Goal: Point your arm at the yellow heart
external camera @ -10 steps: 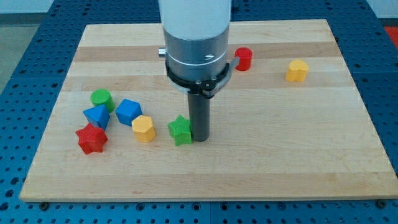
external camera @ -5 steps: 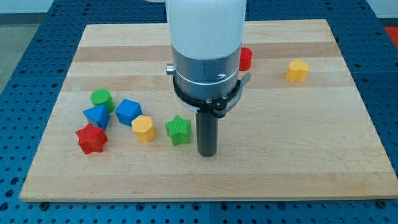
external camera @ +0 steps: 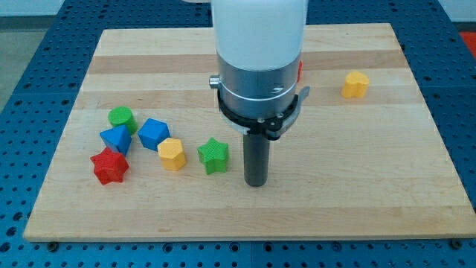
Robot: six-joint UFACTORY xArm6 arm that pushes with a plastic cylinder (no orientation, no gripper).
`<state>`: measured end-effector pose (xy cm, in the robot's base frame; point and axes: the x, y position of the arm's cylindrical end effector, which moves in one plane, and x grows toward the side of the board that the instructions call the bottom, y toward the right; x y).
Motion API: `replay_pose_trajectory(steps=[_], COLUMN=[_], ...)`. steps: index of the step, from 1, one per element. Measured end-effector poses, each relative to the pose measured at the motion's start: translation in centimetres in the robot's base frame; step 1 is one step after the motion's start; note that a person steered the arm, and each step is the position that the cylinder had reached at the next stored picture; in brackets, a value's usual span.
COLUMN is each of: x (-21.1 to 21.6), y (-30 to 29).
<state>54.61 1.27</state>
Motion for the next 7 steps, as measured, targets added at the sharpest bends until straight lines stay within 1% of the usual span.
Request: replay_pose_trajectory(steps=[1,3,4,5,6,7], x=[0.0,0.0,-0.8,-3.0,-6.0,-6.4], y=[1.1,1.6,1.6,2.1,5.8,12.1])
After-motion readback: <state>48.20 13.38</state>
